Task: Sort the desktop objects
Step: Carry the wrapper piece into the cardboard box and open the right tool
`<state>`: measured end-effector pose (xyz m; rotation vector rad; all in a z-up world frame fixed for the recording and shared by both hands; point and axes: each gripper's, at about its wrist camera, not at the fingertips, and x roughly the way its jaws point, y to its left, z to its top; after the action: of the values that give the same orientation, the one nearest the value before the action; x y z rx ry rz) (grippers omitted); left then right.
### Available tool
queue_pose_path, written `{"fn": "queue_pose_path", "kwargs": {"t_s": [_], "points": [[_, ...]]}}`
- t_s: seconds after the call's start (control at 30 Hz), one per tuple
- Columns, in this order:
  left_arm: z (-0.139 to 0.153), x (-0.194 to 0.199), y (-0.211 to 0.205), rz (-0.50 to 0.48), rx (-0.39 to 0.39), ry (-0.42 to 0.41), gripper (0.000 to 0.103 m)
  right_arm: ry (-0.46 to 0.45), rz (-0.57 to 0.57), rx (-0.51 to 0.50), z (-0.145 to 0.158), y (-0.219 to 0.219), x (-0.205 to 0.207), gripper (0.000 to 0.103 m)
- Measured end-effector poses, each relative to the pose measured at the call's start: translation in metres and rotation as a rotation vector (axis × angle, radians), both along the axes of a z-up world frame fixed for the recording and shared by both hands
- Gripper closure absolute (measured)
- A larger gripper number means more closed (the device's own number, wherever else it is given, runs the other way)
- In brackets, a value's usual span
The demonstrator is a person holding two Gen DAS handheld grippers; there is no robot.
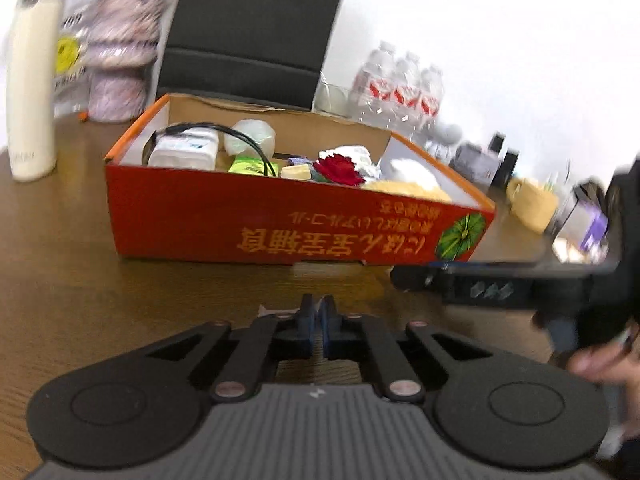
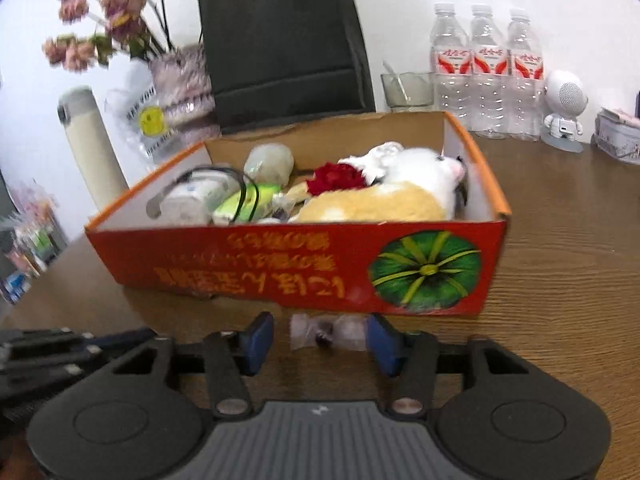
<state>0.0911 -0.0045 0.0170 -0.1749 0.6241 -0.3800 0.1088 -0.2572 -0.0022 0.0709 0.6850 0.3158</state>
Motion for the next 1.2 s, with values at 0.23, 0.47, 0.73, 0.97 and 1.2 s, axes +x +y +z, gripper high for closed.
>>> {"fn": "queue_pose_path", "kwargs": {"t_s": [0.23, 0.47, 0.73, 0.97, 1.2], "points": [[0.010, -0.014, 0.001, -0.008, 0.034, -0.075, 0.100, -0.045, -0.005, -0.110, 0.001, 0.024, -0.021, 0.078], [0.031, -0.069, 0.033, 0.010, -0.120, -0.094, 0.100, -0.165, 0.017, -0.065, 0.029, 0.010, -0.088, 0.078], [0.066, -0.133, 0.010, 0.045, -0.059, -0.214, 0.100, -0.286, 0.101, -0.049, 0.058, 0.023, -0.154, 0.078], [0.076, -0.170, -0.010, 0.119, 0.072, -0.327, 0.100, -0.384, 0.082, -0.015, 0.081, 0.013, -0.194, 0.078], [0.092, -0.147, -0.007, 0.158, 0.106, -0.373, 0.100, -0.436, 0.055, -0.029, 0.091, 0.008, -0.191, 0.078]]}}
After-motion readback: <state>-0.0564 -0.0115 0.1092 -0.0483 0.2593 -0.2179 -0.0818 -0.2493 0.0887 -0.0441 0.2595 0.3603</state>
